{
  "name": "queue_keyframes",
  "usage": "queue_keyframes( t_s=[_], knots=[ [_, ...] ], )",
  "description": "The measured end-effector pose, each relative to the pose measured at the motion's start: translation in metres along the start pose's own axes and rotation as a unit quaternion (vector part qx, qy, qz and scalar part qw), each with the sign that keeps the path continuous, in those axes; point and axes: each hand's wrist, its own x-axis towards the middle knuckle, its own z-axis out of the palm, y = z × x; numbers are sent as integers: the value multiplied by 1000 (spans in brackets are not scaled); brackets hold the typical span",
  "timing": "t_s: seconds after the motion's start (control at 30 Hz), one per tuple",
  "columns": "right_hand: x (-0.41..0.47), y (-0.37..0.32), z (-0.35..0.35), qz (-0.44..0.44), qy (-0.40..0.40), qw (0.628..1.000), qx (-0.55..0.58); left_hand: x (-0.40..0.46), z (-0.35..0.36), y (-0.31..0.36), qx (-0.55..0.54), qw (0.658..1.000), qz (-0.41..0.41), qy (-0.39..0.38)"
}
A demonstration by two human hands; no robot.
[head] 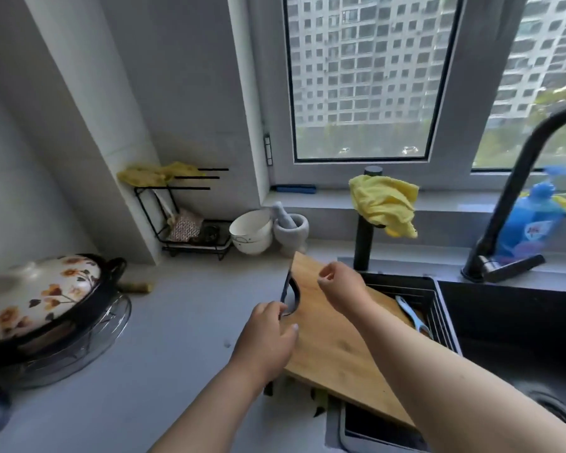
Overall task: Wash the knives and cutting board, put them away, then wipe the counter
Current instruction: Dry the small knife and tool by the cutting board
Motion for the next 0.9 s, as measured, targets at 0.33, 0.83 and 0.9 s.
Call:
queue_keyframes(
  t_s=[0.33,0.83,0.9],
  knots=[
    [29,145,-64,196,-4,977,-90,26,64,43,9,998,-5,-64],
    [79,208,-56,263,-111,946,-153,64,115,70,-25,994,-57,-88],
    [82,212,-52,275,-135,939,-157,68,118,71,-27,994,-62,-91]
  ],
)
